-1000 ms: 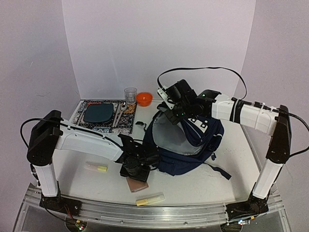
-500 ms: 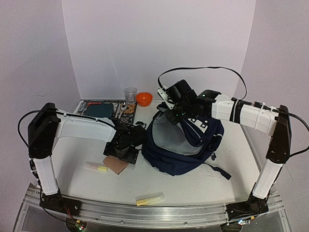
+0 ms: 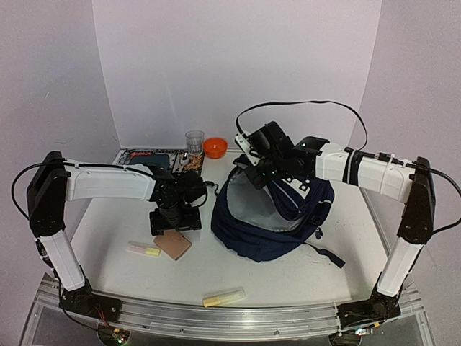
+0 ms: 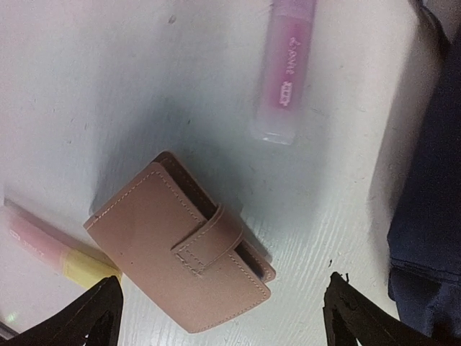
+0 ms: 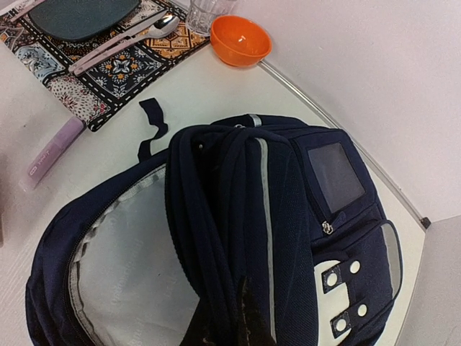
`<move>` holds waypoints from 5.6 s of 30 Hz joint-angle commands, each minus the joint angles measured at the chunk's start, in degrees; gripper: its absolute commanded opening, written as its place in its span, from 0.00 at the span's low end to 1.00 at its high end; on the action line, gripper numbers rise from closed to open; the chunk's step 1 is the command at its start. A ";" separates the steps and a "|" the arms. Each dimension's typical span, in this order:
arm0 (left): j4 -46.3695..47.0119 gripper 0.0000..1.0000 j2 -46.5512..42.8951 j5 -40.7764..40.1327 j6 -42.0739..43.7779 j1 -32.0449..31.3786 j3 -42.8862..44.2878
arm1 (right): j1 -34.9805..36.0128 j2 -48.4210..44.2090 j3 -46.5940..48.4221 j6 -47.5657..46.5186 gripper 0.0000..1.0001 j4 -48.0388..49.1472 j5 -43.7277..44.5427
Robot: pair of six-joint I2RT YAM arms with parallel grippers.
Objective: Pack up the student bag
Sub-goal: Pick up the card case from the center of the board, then place the card case in the second largest pocket of the bag, then move the card case to the second largest pocket of the bag, then adjust the student bag at the center of the board.
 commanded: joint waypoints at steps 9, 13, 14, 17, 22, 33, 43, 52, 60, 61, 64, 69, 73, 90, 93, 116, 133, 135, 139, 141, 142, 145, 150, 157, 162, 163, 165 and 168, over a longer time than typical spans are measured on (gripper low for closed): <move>-0.33 0.99 1.73 6.89 -23.44 1.34 -1.72 | -1.25 -4.00 -3.53 1.52 0.00 1.29 0.58; -0.23 1.00 1.62 6.18 -26.83 2.06 -4.02 | -1.32 -4.36 -4.21 1.23 0.00 1.61 -0.12; -0.17 0.99 2.09 6.00 -26.80 2.48 -4.26 | -1.37 -4.49 -4.38 1.12 0.00 1.75 -0.29; 0.13 1.00 4.47 6.26 -25.46 3.55 -3.58 | -1.52 -4.77 -4.68 0.81 0.00 2.20 -0.88; 0.37 1.00 8.40 7.63 -23.79 3.74 -1.51 | -1.65 -4.89 -4.63 0.25 0.00 2.70 -1.45; 3.15 0.81 7.35 9.61 -22.87 3.92 -6.09 | -1.77 -5.94 -4.95 0.20 0.00 3.17 -1.70; 3.02 0.61 0.87 6.68 -14.92 3.76 -4.68 | -1.79 -6.08 -3.51 -0.20 0.00 3.29 -3.12; 3.05 0.59 -2.20 5.67 -0.19 0.09 6.07 | -1.70 -6.56 -1.58 -0.77 0.00 3.35 -6.91; 3.87 0.60 4.34 4.96 11.18 -3.97 24.38 | -1.72 -7.66 -1.22 0.22 0.00 3.35 -9.33; 4.29 0.61 5.23 4.98 11.61 -3.99 25.88 | -1.76 -7.83 -1.20 0.55 0.00 3.35 -9.50; 6.30 0.62 8.02 4.92 12.24 -3.99 28.98 | -1.78 -8.12 -0.67 1.98 0.00 3.41 -10.03; 11.23 0.63 12.20 6.71 10.70 -3.08 31.10 | -1.77 -8.27 0.25 5.10 0.00 3.40 -11.09; 17.07 0.65 13.74 8.38 8.13 -1.94 30.16 | -1.78 -8.30 0.29 6.59 0.00 3.62 -12.15; 26.27 0.83 11.02 16.94 -1.08 -0.39 19.38 | -1.76 -7.71 -0.19 9.09 0.00 4.34 -14.58; 26.95 0.87 9.61 17.26 -0.76 -0.37 18.56 | -1.79 -7.55 -0.19 9.26 0.00 4.34 -14.93; 36.51 0.57 9.92 20.04 -2.99 2.22 9.86 | -1.74 -7.95 -0.93 11.48 0.00 4.94 -19.72; 60.06 0.23 20.86 31.61 -8.94 1.72 20.16 | -1.62 -7.56 0.23 12.19 0.00 5.09 -26.41; 60.25 0.26 21.35 31.27 -8.69 1.22 20.76 | -1.31 -7.22 0.71 12.26 0.00 5.08 -27.43; 60.35 0.41 18.10 29.13 -6.97 0.71 16.29 | -0.51 -6.82 1.26 12.17 0.00 5.04 -28.38; 60.29 0.50 14.30 27.18 -6.54 0.88 11.38 | -0.36 -6.84 0.98 12.05 0.00 5.04 -28.50; 60.23 0.55 12.46 26.18 -6.14 0.95 9.54 | -0.34 -6.94 0.74 11.95 0.00 5.04 -28.46; 59.93 0.67 7.86 24.98 -4.39 0.99 4.22 | -0.32 -7.07 -0.49 11.37 0.00 5.01 -28.08; 57.19 0.79 0.24 23.37 -1.44 1.01 -2.45 | -0.35 -6.63 -2.63 10.26 0.00 4.75 -29.27; 46.20 0.77 -11.78 14.17 3.71 2.09 -10.69 | 0.63 -5.99 -6.23 7.85 0.00 3.55 -33.34; 43.67 0.77 -16.31 13.88 5.89 7.53 -14.42 | 1.04 -4.74 -10.22 6.23 0.00 1.83 -37.73; 43.62 0.77 -16.02 14.67 6.82 8.71 -14.07 | 1.19 -4.46 -11.02 5.80 0.01 1.41 -38.08; 43.45 0.78 -14.48 17.14 9.04 10.72 -12.07 | 1.43 -3.84 -12.74 4.97 0.05 0.33 -38.43; 42.54 0.78 -9.85 20.18 12.50 13.21 -8.01 | 1.91 -2.68 -13.64 3.44 0.09 -2.86 -37.17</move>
